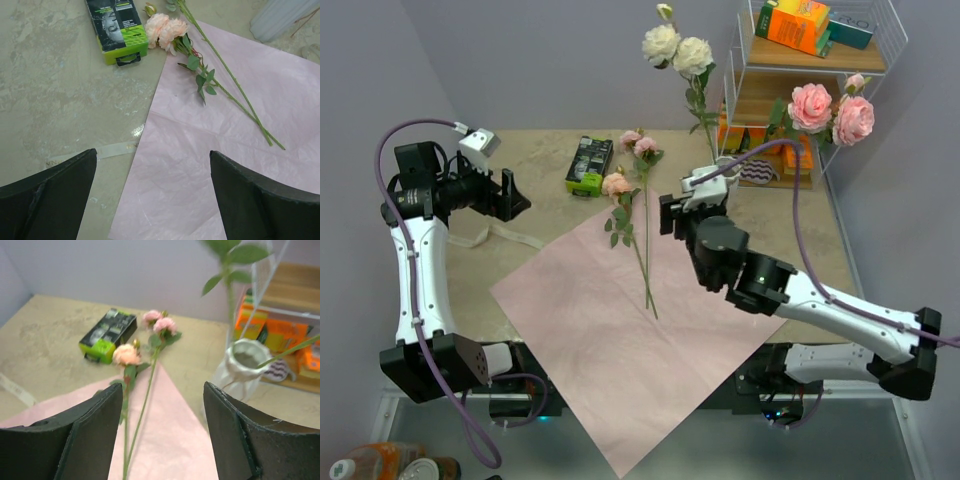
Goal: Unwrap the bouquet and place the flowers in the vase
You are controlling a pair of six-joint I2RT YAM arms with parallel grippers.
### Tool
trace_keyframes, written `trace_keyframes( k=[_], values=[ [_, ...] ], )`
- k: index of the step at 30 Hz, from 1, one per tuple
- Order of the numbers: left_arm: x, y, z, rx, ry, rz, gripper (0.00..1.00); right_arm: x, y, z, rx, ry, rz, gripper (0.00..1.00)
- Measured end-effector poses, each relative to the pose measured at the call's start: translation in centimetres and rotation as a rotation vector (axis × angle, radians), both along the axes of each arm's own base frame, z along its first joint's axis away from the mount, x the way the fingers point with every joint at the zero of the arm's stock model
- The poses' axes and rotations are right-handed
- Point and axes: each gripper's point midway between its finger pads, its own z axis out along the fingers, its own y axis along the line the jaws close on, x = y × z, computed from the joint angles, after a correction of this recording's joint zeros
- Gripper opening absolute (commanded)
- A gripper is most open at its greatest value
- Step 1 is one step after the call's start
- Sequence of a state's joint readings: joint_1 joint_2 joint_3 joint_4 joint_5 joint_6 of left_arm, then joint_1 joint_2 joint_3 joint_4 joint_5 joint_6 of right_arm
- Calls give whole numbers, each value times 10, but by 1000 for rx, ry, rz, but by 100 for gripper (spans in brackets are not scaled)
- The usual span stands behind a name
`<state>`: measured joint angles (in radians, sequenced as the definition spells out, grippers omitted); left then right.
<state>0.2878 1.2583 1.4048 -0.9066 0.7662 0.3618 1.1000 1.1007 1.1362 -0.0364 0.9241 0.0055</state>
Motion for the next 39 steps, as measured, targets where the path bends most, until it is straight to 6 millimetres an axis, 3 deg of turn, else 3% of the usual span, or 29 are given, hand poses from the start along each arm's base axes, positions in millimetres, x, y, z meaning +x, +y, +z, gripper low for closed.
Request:
trace_keyframes(
  k=[2,6,10,14,19,23,33,39],
  values=[
    [0,0,0,1,-1,-1,99,-1,19,-30,-24,50,21,67],
    [0,0,0,7,-5,-4,99,0,46,-119,-169,182,30,63],
    [-1,1,-5,14,0,-10,99,7,60,-169,-256,263,3,61],
    [-2,1,-11,14,14,-12,99,35,76,-193,-237,330,-57,61],
    [-2,1,-14,29,8,-25,99,86,70,-238,-196,454,-136,61],
    [-2,2,-16,43,2,-37,99,110,69,-267,-199,532,-168,61],
    [-4,2,-27,54,16,-52,99,132,89,-317,-173,667,-135,58],
    [-4,3,-29,62,14,-55,99,144,72,-328,-157,707,-175,54]
  ],
)
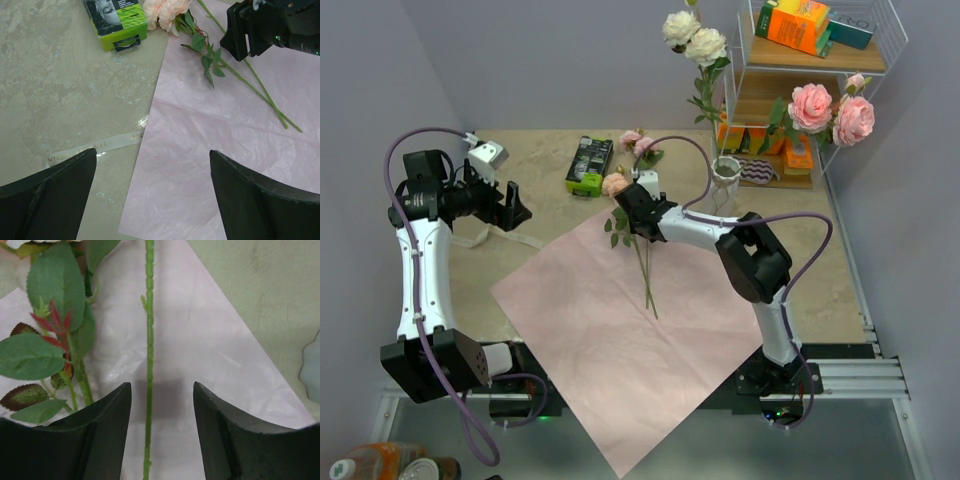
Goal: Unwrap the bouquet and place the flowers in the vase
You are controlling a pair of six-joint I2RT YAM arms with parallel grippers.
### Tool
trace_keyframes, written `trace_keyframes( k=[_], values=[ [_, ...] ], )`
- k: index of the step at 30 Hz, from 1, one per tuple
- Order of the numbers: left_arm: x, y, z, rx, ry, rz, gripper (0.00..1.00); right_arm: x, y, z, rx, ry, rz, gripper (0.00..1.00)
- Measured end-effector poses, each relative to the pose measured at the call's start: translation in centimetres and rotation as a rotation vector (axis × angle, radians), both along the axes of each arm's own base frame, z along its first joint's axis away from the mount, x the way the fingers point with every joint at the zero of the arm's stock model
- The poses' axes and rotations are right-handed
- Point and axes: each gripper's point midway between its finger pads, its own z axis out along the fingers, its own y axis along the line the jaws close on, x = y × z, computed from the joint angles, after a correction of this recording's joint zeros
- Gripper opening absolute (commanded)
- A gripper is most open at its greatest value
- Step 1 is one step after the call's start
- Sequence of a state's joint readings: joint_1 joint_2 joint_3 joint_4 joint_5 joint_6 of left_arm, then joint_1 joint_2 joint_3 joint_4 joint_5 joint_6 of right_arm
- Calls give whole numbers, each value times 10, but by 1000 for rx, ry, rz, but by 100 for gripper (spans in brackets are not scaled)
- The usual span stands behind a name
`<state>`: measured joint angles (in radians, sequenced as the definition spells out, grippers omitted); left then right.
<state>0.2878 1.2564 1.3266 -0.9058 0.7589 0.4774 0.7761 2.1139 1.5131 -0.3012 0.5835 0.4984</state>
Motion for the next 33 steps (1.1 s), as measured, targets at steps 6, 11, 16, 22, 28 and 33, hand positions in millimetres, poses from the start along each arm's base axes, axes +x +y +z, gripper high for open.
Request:
trace_keyframes(
  k=[6,11,16,22,28,33],
  values=[
    [0,1,-5,6,4,0,99,5,-7,0,4,1,-19,50],
    [1,2,-6,11,4,-2,99,3,-4,-7,12,17,-13,42],
    [0,2,-7,11,7,-3,99,3,-1,-18,25,30,-21,32],
    [0,2,-7,11,7,-3,99,3,2,-17,49,23,-33,0],
    [0,1,-6,9,6,-6,99,-12,-7,0,69,0,-27,0],
    [-1,-1,-6,1,6,-13,99,-22,2,71,149,-134,13,0]
  ],
)
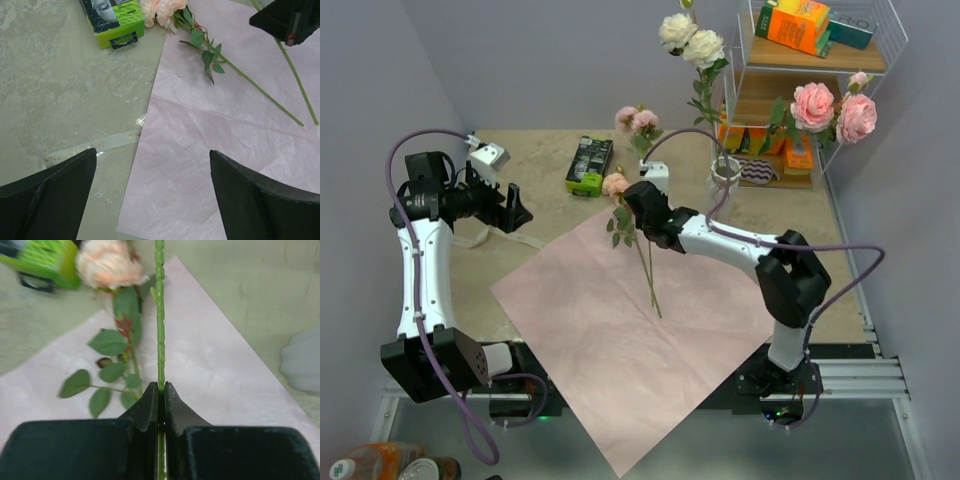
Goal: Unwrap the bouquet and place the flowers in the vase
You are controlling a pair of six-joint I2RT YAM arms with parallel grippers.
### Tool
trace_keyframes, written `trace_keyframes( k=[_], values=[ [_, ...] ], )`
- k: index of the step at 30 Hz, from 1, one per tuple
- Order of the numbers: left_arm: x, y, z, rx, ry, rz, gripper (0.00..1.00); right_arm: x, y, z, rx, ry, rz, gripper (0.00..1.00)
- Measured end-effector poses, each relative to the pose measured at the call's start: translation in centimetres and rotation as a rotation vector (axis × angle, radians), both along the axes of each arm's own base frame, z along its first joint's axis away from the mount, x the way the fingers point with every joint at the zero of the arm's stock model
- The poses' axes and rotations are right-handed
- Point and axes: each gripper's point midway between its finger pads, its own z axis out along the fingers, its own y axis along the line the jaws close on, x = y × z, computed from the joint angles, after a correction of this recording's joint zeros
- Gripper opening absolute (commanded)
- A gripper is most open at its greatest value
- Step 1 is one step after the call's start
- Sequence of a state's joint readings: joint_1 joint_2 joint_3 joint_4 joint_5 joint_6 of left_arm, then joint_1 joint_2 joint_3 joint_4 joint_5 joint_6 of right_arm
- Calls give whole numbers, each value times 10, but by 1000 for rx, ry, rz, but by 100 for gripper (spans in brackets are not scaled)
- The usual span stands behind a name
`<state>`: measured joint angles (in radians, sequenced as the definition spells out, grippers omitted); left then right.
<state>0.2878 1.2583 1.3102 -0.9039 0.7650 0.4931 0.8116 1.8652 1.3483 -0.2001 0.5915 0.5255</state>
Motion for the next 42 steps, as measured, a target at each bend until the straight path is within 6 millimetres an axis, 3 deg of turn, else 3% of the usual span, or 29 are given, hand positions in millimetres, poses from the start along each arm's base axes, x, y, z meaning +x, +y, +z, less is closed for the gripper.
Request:
trace_keyframes(
  k=[3,7,10,15,18,22,28,32,35,39,42],
  values=[
    [-1,-1,1,-6,0,-5,99,-12,9,56,68,-124,42,0],
    [-1,-2,2,-7,-3,-7,99,-40,23,94,112,-222,128,0],
    [-2,-3,3,-9,-7,-9,99,-63,29,98,101,-244,195,0],
    [-3,-4,4,-14,-11,-13,99,-96,22,81,27,-253,286,0],
    [-3,-5,5,-21,-12,-18,99,-104,15,100,-5,-312,309,0],
    [-3,-6,6,-25,-14,-23,99,-100,-1,172,-6,-496,292,0],
    [-3,-7,6,-27,-14,-24,99,-91,-37,352,5,-949,139,0],
    [-3,-7,6,-27,-15,-24,99,-81,-72,432,-35,-1150,-28,0],
    [-2,-6,5,-27,-14,-24,99,-61,-111,460,-102,-1225,-177,0],
    [3,-5,0,-36,6,-27,99,-34,-154,461,-197,-1248,-317,0],
    [12,-3,-4,-45,23,-29,99,-20,-174,456,-234,-1251,-378,0]
  ],
)
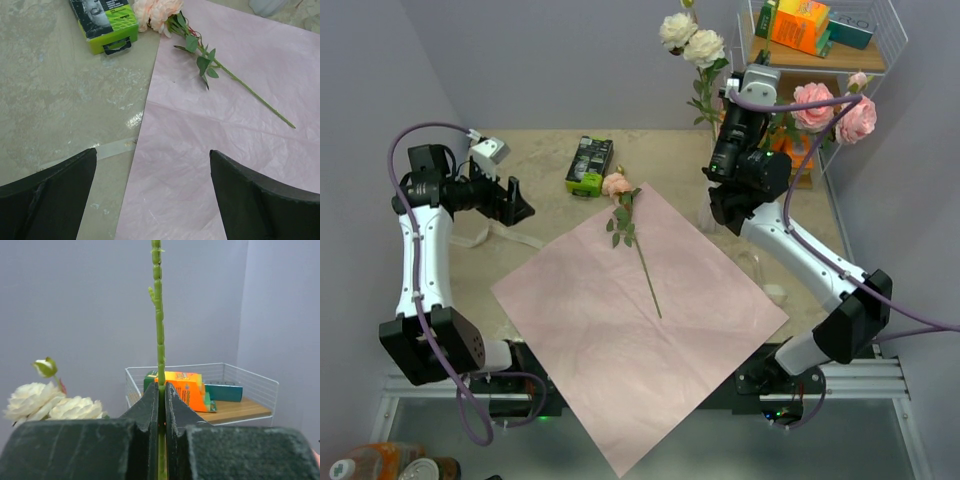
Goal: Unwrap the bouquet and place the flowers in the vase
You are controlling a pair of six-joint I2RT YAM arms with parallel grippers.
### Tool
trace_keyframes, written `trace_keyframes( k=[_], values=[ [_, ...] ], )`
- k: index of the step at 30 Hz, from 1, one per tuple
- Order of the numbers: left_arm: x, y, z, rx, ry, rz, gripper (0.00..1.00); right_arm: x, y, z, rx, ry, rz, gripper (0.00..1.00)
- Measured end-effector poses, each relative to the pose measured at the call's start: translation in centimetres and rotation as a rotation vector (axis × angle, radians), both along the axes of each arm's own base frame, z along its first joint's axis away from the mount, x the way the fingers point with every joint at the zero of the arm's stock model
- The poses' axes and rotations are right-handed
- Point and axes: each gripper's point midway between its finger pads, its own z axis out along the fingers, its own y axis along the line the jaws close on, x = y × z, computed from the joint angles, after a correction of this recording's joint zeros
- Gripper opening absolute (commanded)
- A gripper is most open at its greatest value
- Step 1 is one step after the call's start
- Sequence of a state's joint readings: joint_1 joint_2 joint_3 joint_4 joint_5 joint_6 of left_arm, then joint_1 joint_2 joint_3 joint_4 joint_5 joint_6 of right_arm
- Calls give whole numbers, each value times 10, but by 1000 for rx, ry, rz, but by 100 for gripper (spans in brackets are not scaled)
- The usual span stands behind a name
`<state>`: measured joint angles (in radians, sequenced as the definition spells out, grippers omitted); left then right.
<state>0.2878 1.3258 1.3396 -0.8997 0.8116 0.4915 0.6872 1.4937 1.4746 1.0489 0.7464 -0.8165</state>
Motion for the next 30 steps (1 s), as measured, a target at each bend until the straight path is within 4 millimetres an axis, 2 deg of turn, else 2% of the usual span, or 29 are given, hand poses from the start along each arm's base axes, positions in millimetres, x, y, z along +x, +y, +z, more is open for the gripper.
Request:
trace_keyframes(
  k=[7,18,26,30],
  values=[
    [17,0,-4,-29,10,-20,99,22,-14,-14,15,-19,-51,0],
    [25,0,-15,-53,39,-32,99,63,-9,-50,7,3,-57,0],
    [32,3,-20,-52,41,-32,99,83,-5,-82,-7,39,-65,0],
    [32,3,-21,-52,46,-32,99,87,-7,-91,-11,47,-71,0]
  ],
)
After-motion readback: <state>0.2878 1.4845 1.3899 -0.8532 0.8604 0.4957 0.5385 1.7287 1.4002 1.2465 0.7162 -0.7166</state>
